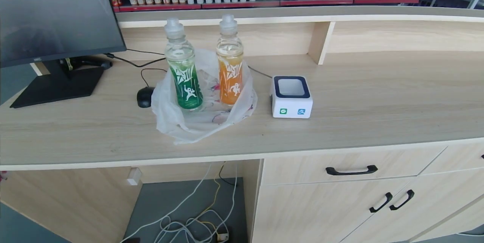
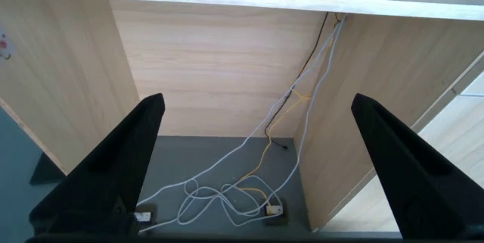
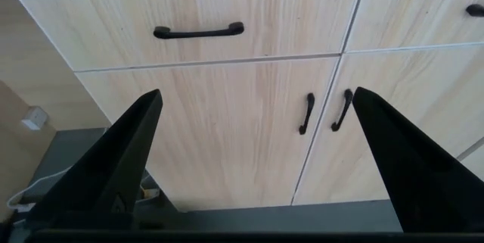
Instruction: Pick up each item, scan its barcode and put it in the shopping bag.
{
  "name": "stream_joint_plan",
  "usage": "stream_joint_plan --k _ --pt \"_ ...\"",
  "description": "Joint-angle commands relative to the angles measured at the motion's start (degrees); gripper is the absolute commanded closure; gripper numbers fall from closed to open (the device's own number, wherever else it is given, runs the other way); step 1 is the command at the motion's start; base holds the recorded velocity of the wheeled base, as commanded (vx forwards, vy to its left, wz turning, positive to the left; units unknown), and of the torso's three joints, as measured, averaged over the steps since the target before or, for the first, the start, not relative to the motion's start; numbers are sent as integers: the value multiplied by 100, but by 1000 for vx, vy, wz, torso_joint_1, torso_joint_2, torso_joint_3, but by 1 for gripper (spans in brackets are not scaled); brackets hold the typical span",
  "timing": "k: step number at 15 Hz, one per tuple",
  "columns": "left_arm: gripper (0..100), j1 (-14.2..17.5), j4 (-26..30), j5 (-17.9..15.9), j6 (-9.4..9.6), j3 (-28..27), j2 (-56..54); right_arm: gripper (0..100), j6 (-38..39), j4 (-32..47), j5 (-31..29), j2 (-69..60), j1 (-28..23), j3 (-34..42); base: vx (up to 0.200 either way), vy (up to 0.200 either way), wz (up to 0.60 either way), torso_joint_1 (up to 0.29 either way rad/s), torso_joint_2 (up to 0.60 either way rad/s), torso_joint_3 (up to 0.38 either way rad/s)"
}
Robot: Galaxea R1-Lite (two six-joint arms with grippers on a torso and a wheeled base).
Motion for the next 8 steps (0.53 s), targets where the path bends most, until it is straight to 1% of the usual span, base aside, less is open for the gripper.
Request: stream_joint_plan --k 1,6,8 --pt "0 1 -5 1 -2 0 0 0 -5 0 11 9 -4 2 0 -200 0 2 2 7" --pt "0 1 -5 1 -2 0 0 0 -5 0 11 9 -4 2 0 -200 0 2 1 3" --pt "0 1 -5 1 7 0 0 0 -14 0 11 9 -4 2 0 0 0 0 0 0"
